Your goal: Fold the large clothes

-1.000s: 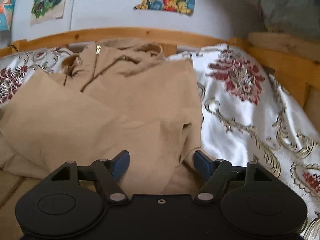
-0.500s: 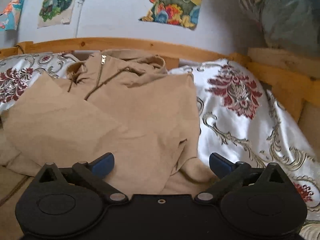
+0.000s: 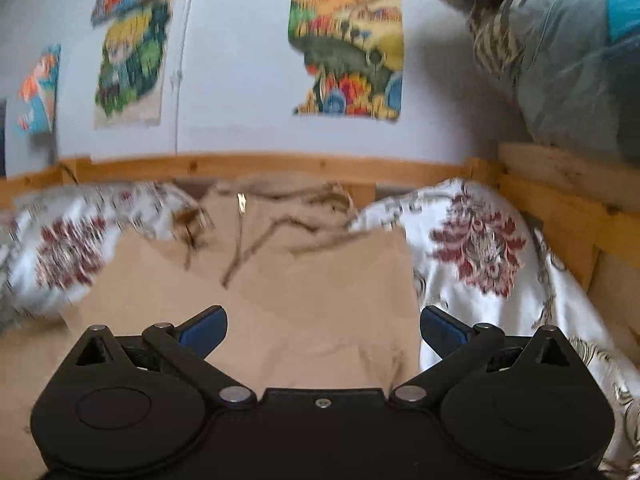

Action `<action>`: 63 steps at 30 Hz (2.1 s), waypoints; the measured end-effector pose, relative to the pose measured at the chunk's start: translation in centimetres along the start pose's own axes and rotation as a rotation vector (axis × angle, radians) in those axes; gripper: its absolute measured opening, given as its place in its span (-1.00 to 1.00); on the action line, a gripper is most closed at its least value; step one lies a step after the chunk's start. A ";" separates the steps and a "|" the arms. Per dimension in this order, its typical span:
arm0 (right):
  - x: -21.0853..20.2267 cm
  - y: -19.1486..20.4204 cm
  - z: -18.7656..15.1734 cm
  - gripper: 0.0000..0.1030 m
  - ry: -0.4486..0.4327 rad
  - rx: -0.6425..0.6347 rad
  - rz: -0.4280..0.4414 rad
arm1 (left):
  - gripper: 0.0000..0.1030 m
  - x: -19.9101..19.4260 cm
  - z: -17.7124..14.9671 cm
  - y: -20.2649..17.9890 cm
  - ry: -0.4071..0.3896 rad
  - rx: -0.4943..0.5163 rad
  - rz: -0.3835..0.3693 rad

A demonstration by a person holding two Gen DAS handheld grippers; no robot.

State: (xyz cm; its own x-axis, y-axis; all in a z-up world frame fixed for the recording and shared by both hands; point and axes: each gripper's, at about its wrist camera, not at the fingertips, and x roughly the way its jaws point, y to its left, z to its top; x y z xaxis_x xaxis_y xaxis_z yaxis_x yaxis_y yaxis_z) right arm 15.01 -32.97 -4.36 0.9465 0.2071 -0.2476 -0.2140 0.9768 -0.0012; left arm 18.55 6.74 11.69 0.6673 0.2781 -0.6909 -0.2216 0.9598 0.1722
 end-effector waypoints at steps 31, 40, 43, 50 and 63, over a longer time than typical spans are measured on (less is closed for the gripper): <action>37.9 1.3 15.1 0.61 0.188 0.769 0.363 | 0.95 24.9 9.3 -3.1 -0.184 -0.294 -0.344; 45.2 4.1 15.2 0.56 0.280 0.799 0.223 | 0.95 28.3 6.8 -2.3 -0.084 -0.383 -0.388; 46.5 4.1 14.9 0.56 0.267 0.853 0.165 | 0.95 28.8 6.5 -1.7 -0.070 -0.411 -0.400; 47.9 4.9 13.0 0.44 0.267 0.888 0.116 | 0.95 28.9 5.6 -1.2 -0.048 -0.409 -0.398; 43.6 3.1 12.9 -0.93 0.193 0.917 0.197 | 0.86 28.2 5.5 -2.2 -0.052 -0.379 -0.479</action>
State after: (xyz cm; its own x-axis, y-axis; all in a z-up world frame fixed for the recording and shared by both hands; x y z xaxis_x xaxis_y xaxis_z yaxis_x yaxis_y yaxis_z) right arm 58.69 -20.19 -2.64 0.8400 0.4396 -0.3182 -0.0149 0.6049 0.7962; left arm 41.76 12.71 -4.28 0.7873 -0.1703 -0.5926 -0.1196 0.9007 -0.4178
